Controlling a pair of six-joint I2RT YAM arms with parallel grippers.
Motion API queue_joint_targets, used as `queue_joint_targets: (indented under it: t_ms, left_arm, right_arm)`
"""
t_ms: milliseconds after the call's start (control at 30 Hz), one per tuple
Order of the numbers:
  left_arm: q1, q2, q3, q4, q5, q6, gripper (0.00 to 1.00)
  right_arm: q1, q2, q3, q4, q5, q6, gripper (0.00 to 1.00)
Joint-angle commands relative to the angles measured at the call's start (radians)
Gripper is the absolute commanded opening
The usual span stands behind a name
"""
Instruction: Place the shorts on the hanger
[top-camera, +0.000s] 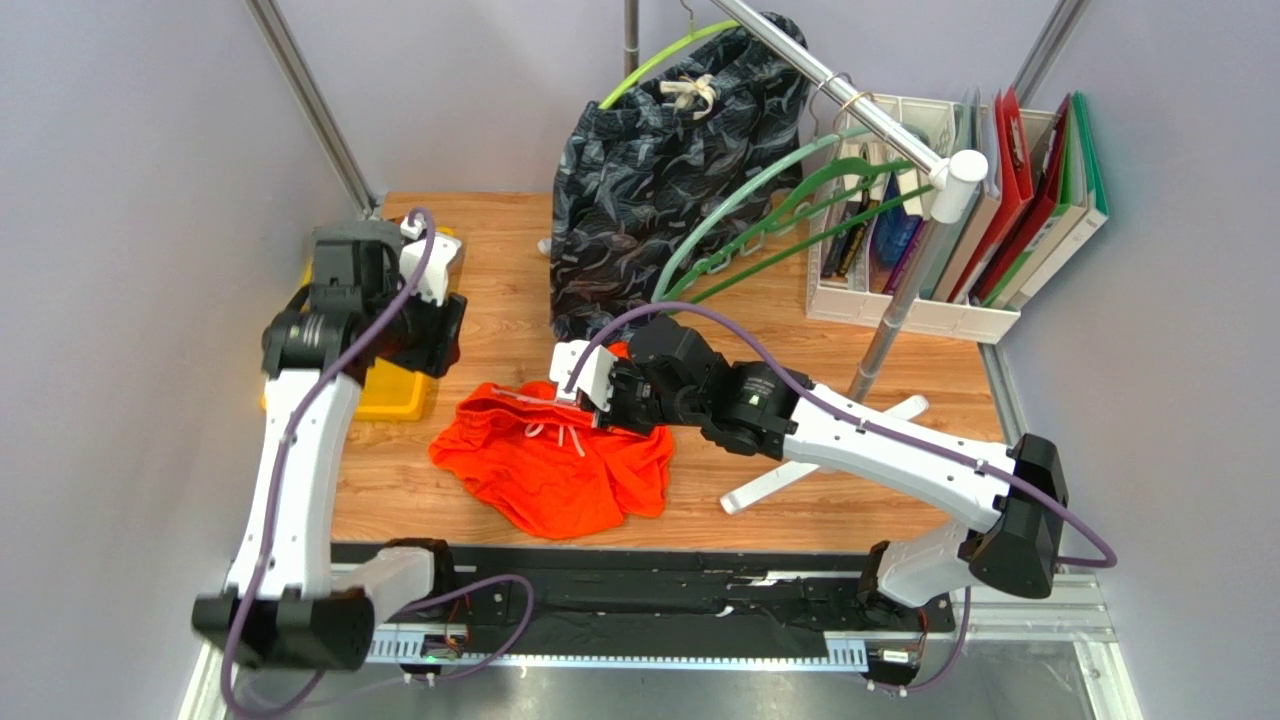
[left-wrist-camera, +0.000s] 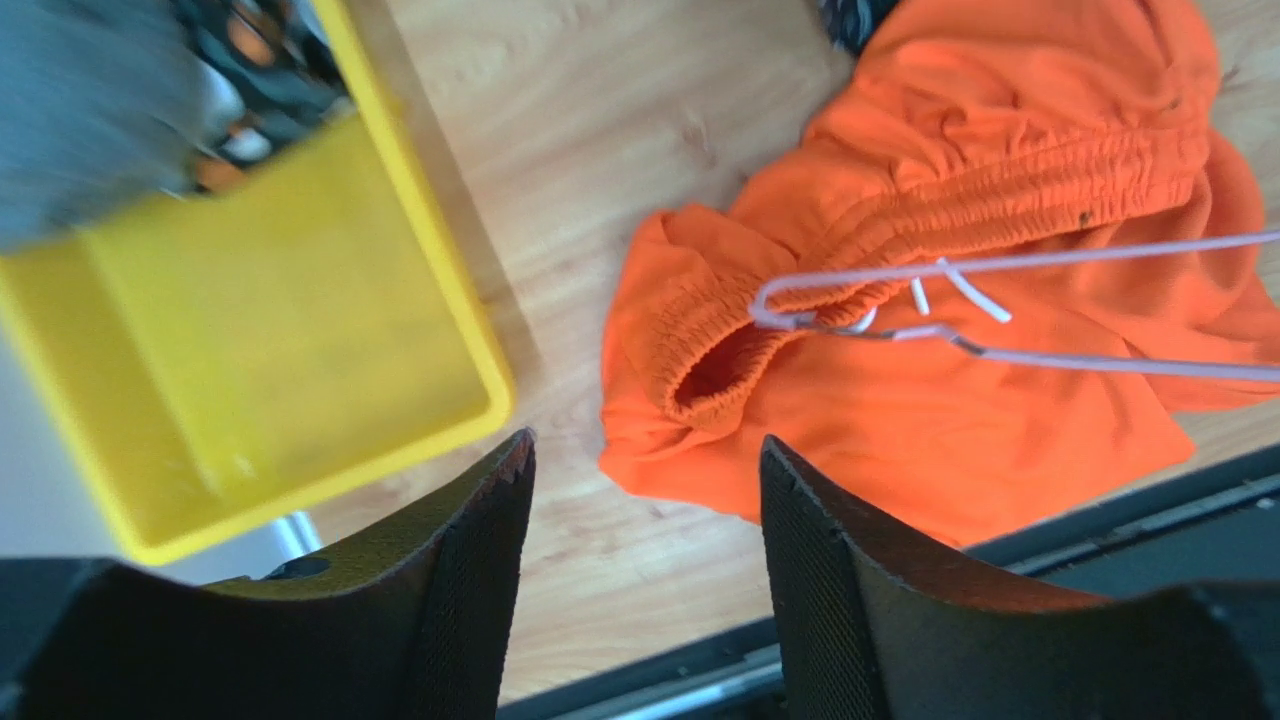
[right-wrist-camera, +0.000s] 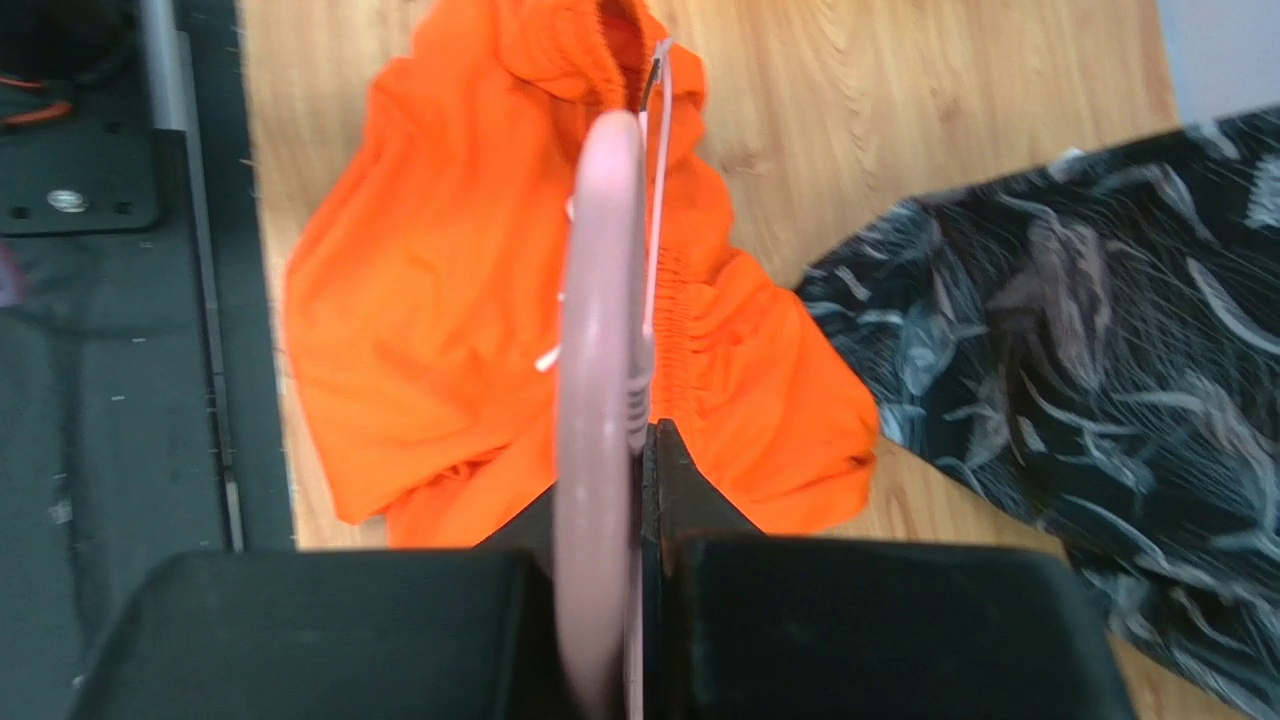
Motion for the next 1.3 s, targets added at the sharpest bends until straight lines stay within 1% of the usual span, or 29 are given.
queue_joint_targets:
  t_ms: [0,33,133,167,233,333,567,600,633,767,900,933,1100,1167,1200,1233,1267]
  left_arm:
    - [0.066,0.157,0.031,-0.084,0.172,-0.018,0.63]
    - [0.066,0.172,0.008,-0.101,0.186,-0.002,0.64]
    - [0.068,0.191,-0.072,-0.071,0.207,0.002,0.66]
    - [0.066,0.198,-0.089,-0.061,0.201,0.001,0.66]
    - [0.068,0.209,-0.127,-0.043,0.195,-0.001,0.66]
    - [0.066,0.230,-0.175,-0.003,0.162,-0.007,0.64]
    - [0.066,0.250,-0.238,0.091,0.113,-0.022,0.63]
    - [0.068,0.255,-0.247,0.112,0.099,-0.028,0.61]
    - [0.066,0.267,-0.250,0.121,0.073,-0.033,0.57]
    - [0.066,0.293,-0.279,0.190,0.037,-0.062,0.53]
    - [0.066,0.316,-0.285,0.215,0.031,-0.076,0.51]
    - [0.066,0.319,-0.285,0.218,0.025,-0.071,0.49]
    - [0.065,0.322,-0.311,0.218,-0.016,-0.044,0.49]
    - [0.066,0.326,-0.321,0.213,-0.024,-0.021,0.48]
    - [0.063,0.326,-0.324,0.210,-0.026,-0.014,0.46]
    - [0.065,0.321,-0.325,0.207,-0.024,-0.007,0.38]
    - [0.063,0.318,-0.331,0.204,-0.020,0.007,0.33]
  right_arm:
    - [0.004,-0.040,-0.025,0.012,0.139,-0.033,0.00]
    - [0.001,-0.045,-0.031,0.013,0.133,-0.031,0.00]
    - [0.001,-0.048,-0.040,0.013,0.117,-0.030,0.00]
    - [0.001,-0.045,-0.034,0.013,0.079,-0.027,0.00]
    - [0.001,-0.036,-0.028,0.010,0.067,-0.025,0.00]
    - [0.001,-0.036,-0.008,0.001,0.045,-0.019,0.00]
    - [0.002,-0.063,0.027,-0.051,0.007,0.004,0.00]
    - [0.002,-0.069,0.027,-0.051,0.002,0.005,0.00]
    - [0.002,-0.074,0.027,-0.056,-0.011,0.007,0.00]
    - [0.002,-0.086,0.026,-0.054,-0.038,0.010,0.00]
    - [0.002,-0.079,0.027,-0.044,-0.044,0.004,0.00]
    - [0.002,-0.075,0.029,-0.042,-0.044,0.001,0.00]
    - [0.002,-0.056,0.040,-0.018,-0.042,-0.027,0.00]
    - [0.001,-0.048,0.047,0.001,-0.045,-0.037,0.00]
    - [0.001,-0.036,0.050,0.007,-0.044,-0.044,0.00]
    - [-0.002,-0.033,0.057,0.015,-0.045,-0.047,0.00]
    - [-0.005,-0.026,0.064,0.016,-0.050,-0.047,0.00]
